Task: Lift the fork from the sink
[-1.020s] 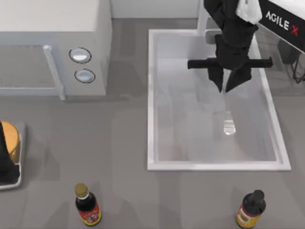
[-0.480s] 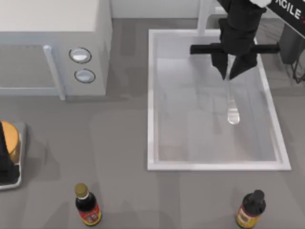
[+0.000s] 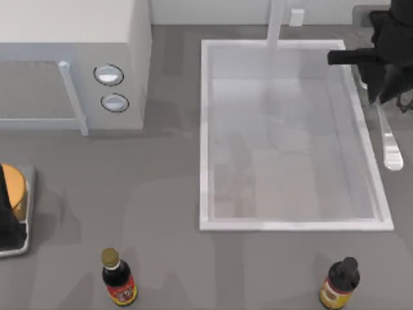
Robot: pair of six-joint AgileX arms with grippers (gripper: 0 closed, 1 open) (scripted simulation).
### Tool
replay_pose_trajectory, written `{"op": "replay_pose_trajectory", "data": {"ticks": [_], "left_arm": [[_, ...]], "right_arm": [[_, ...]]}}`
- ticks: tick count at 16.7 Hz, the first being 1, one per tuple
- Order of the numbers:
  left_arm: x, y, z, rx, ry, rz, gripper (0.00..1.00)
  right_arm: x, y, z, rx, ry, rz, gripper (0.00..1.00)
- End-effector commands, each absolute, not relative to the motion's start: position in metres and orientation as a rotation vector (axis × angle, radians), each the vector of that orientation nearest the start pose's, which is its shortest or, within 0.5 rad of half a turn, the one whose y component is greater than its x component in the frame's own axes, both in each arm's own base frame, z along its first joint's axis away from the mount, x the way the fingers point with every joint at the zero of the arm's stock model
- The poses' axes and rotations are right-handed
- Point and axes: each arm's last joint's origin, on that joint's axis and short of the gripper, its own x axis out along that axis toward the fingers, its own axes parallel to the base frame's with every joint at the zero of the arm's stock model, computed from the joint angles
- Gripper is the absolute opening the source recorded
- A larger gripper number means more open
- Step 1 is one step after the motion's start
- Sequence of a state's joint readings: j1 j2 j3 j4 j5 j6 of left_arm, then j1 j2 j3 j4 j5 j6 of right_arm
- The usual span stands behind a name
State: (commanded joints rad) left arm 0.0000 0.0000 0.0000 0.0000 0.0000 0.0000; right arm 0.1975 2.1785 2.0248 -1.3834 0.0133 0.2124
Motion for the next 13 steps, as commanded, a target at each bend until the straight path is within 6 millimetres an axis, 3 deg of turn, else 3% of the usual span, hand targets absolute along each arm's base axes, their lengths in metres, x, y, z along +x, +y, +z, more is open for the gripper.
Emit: {"op": "replay_pose_trajectory", "data": {"ticks": [4,7,10,13], "left_arm": [[0.106,-0.001,0.160,0.000,0.000,0.000,1.00],[0.106,-0.001,0.160,0.000,0.000,0.000,1.00],[0.106,-0.001,0.160,0.000,0.000,0.000,1.00],[0.106,-0.001,0.160,0.000,0.000,0.000,1.00]], "right_arm": [[0.360,0.034,0.260,0.001,1.573,-0.011,0.00],[0.319,0.007,0.268,0.005,1.572,-0.009,0.00],[0.298,-0.006,0.270,0.008,1.571,-0.008,0.00],[0.297,-0.007,0.270,0.008,1.571,-0.008,0.00]]}}
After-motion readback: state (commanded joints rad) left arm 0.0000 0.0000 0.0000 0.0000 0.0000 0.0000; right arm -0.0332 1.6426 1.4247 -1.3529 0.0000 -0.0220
